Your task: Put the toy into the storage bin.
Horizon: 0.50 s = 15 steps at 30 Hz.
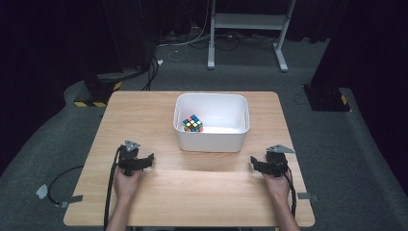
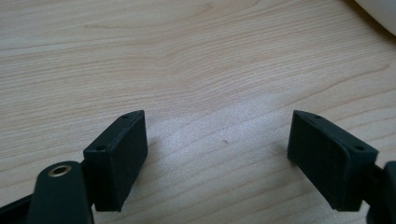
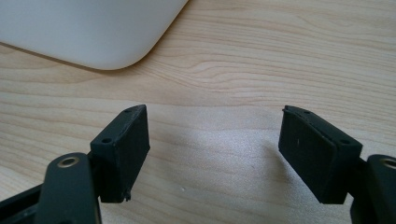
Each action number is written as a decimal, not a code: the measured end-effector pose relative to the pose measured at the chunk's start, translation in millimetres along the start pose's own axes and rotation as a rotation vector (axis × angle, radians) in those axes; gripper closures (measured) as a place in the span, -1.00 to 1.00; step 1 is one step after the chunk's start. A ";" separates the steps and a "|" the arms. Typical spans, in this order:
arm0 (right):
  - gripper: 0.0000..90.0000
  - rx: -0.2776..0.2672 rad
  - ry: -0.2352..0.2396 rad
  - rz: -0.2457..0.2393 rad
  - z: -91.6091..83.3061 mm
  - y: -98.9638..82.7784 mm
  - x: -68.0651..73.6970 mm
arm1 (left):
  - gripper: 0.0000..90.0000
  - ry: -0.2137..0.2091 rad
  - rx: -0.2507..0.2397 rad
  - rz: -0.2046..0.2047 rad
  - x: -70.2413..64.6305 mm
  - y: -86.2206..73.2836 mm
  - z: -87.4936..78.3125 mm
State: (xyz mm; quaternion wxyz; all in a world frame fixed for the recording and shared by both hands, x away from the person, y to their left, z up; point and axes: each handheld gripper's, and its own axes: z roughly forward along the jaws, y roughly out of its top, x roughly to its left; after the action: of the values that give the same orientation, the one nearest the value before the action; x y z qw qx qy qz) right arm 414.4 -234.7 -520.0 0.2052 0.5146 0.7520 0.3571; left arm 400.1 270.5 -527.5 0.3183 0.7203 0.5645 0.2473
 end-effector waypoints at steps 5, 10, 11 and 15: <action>-0.46 0.008 -0.003 -0.002 3.0 -0.7 0.3 | -0.55 0.000 0.001 0.002 0.1 0.0 -0.1; -0.46 0.018 -0.005 -0.005 3.5 -0.5 0.0 | -0.55 0.000 0.001 0.002 0.1 0.0 -0.1; -0.46 0.018 -0.005 -0.005 3.5 -0.5 0.0 | -0.55 0.000 0.001 0.002 0.1 0.0 -0.1; -0.45 0.035 -0.030 -0.030 4.7 -0.4 3.0 | -0.56 0.000 0.001 0.001 0.0 -0.1 -0.1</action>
State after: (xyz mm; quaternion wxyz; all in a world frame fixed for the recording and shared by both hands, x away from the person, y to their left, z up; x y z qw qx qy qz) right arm 416.1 -230.4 -523.2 0.2126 0.5122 0.7625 0.3332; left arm 400.0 270.6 -527.4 0.3177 0.7208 0.5642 0.2474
